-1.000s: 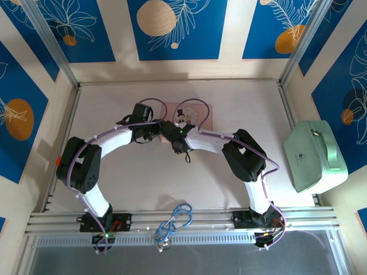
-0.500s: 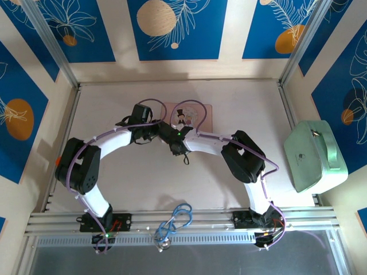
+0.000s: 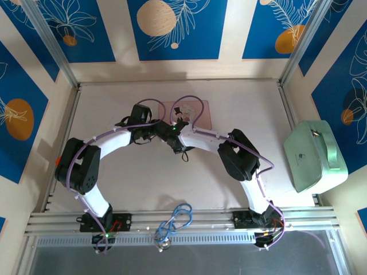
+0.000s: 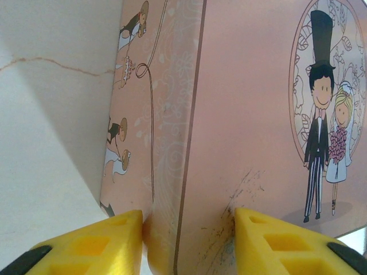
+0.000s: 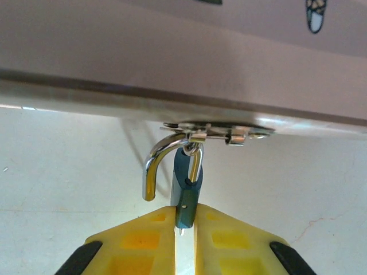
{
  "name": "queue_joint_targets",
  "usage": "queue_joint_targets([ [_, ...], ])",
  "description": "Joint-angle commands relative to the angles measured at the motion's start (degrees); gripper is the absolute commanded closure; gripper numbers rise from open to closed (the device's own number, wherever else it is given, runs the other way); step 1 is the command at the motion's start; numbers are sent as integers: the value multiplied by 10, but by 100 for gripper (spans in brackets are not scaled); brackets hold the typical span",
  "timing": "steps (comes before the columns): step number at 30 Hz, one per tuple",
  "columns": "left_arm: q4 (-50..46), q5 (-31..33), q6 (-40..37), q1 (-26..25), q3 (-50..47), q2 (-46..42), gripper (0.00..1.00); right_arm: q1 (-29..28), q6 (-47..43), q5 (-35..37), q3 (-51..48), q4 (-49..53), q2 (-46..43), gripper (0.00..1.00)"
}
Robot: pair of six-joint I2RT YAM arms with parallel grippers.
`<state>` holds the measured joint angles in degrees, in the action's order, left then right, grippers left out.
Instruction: Unlock the padlock with the key
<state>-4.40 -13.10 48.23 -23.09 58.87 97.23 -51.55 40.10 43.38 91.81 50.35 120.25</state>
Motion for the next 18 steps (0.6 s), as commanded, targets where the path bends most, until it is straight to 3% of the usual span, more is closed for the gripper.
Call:
queue_joint_targets([
  [1,-31,-11,4,2,-17,3,59,-7,7,14,13,9,21,84],
  [11,-29,-13,5,2,-24,1,60,1,-18,12,28,-12,37,81],
  [18,-23,-12,7,3,-29,-2,60,-2,2,42,47,32,52,81],
])
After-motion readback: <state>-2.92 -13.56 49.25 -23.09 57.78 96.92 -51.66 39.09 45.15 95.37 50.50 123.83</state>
